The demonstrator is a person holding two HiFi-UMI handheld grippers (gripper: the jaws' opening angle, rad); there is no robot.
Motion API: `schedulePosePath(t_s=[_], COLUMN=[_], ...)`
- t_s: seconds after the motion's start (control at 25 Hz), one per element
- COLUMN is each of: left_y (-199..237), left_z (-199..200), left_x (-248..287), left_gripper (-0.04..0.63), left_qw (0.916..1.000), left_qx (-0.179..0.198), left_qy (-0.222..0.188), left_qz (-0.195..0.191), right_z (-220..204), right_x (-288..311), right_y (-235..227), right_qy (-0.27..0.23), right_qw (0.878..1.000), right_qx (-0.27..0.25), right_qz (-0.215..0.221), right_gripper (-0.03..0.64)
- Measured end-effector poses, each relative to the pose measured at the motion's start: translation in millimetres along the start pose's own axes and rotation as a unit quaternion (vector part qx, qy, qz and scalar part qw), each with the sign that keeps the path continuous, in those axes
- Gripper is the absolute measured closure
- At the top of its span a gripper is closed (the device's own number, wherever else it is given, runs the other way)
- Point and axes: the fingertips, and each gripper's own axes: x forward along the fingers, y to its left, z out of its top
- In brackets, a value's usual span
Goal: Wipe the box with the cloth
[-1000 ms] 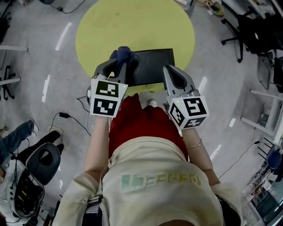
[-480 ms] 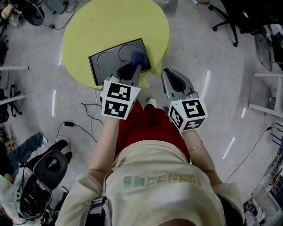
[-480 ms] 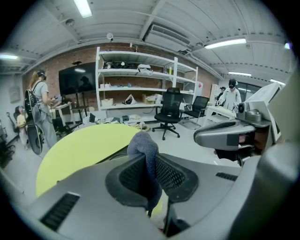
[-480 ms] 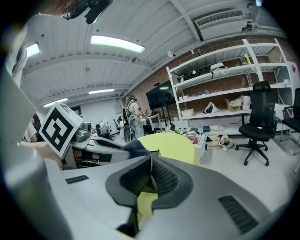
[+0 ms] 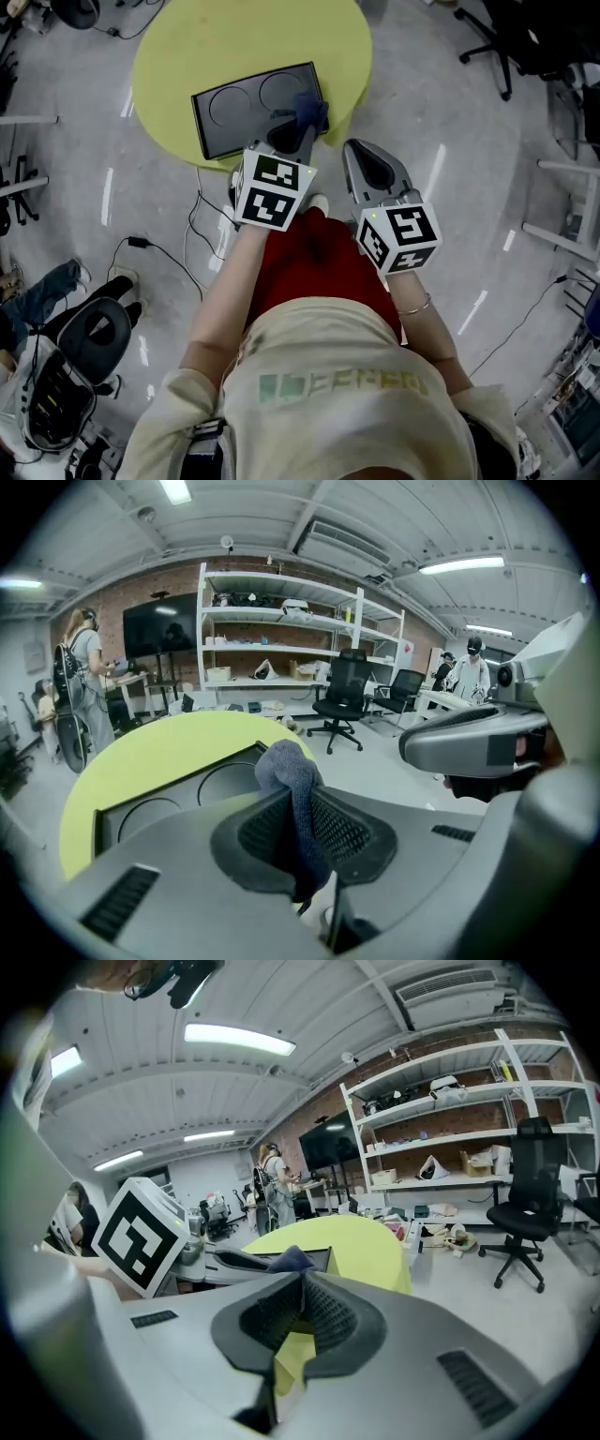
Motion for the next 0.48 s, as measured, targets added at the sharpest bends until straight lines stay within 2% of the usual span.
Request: schedulePosePath(t_s=[0.16,0.48], left_y=[30,97], left_z=[-18,-60], left_x=[-19,-74], left_gripper=[0.532,0.532], left_qw=[0.9996,0.9943], left_qx=[-0.026,-0.082], left_qy=[-0.001,0.002], left_qz=[0.012,0.068], right_z=[-1,2], right_x=[22,61], right_y=[28,84], right_qy=[0.015,0.032], right_qw=[1.000,0.997], right_qx=[-0.016,-0.045], right_qz=[0.013,0.054], right_gripper=[0.578,0.578])
